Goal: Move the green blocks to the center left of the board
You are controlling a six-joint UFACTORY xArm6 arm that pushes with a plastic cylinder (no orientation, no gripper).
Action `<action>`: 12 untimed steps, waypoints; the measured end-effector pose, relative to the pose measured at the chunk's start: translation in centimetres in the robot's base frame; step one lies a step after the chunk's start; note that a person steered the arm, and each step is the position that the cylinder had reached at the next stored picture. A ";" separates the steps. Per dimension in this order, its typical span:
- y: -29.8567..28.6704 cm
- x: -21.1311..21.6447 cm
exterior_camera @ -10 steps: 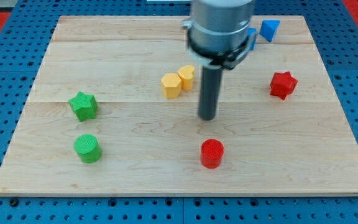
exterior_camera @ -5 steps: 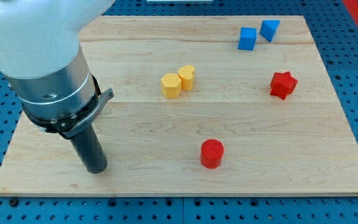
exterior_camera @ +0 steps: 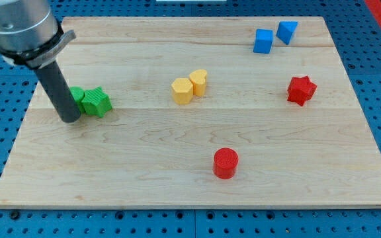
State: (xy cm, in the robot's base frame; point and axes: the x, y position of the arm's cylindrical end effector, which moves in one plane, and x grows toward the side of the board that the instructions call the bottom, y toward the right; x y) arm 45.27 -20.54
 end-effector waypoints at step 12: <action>11.2 -14.5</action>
